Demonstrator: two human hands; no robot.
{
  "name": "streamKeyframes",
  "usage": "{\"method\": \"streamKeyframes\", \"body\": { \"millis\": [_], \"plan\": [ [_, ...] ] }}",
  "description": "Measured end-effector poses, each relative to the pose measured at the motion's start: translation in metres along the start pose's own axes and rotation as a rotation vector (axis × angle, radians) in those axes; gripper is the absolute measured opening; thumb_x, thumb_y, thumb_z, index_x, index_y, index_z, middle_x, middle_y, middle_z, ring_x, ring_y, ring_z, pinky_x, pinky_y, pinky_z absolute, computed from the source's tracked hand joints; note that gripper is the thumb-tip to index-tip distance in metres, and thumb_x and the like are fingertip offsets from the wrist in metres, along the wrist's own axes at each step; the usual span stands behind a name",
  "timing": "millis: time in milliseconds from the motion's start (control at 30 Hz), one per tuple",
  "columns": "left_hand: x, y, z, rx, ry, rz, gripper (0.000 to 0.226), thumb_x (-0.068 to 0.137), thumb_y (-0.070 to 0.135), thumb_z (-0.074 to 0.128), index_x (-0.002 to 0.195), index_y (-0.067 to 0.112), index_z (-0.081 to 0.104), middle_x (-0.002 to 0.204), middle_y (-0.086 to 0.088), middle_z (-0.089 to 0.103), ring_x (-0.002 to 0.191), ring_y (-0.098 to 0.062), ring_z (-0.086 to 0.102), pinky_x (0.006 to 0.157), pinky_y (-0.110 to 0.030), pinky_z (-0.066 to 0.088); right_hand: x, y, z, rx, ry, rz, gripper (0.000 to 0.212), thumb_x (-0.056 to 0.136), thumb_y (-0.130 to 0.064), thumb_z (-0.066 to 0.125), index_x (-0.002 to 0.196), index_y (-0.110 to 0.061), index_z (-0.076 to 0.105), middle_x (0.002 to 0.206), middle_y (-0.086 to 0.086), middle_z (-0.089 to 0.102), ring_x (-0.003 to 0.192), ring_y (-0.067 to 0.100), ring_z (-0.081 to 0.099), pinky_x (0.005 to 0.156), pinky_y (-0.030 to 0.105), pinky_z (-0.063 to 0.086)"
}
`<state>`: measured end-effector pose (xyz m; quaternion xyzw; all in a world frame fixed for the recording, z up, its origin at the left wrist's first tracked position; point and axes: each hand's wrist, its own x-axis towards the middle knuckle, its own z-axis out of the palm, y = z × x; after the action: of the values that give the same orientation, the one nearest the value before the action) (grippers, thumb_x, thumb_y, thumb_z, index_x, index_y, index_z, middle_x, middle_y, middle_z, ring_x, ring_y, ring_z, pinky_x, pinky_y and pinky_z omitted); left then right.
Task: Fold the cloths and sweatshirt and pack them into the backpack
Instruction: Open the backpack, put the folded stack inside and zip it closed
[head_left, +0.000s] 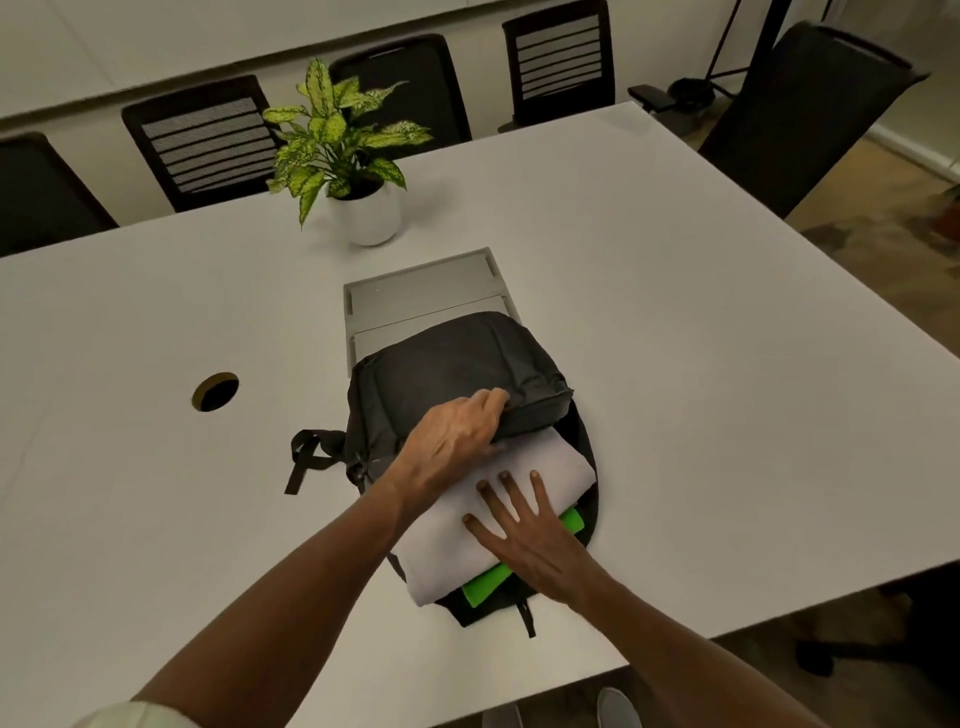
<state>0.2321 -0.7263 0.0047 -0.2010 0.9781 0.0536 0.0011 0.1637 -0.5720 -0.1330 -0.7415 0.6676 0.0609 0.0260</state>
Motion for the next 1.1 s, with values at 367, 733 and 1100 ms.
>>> {"method": "streamKeyframes", "body": {
  "millis": [367,733,1100],
  "plan": [
    [-0.006,0.01,0.015,-0.097,0.028,0.041,0.058,0.091,-0.006,0.054,0.145,0.008,0.038,0.141,-0.017,0.049,0.129,-0.032,0.049,0.107,-0.043,0.044,0.01,0.01,0.005,0.066,-0.024,-0.047,0.103,0.075,-0.051,0.074,0.155,-0.02,0.017,0.158,0.019,0.023,0.138,0.05,0.031,0.1,0.073,0.032],
    [0.011,-0.015,-0.01,-0.114,0.118,0.044,0.045,0.089,0.006,0.059,0.132,0.016,0.054,0.105,-0.008,0.07,0.088,-0.027,0.067,0.076,-0.04,0.056,0.058,0.008,-0.028,0.113,0.306,0.102,0.052,0.089,-0.029,0.056,0.138,-0.02,0.044,0.136,0.017,0.057,0.12,0.048,0.055,0.092,0.062,0.05],
    [-0.002,-0.002,0.008,-0.155,0.086,0.083,0.041,0.09,0.01,0.058,0.13,0.019,0.056,0.105,-0.005,0.071,0.089,-0.026,0.067,0.074,-0.039,0.055,0.084,0.006,-0.018,0.04,0.07,0.214,0.038,0.086,-0.037,0.06,0.117,-0.017,0.068,0.109,0.008,0.072,0.1,0.027,0.068,0.087,0.039,0.054]
  ]
}}
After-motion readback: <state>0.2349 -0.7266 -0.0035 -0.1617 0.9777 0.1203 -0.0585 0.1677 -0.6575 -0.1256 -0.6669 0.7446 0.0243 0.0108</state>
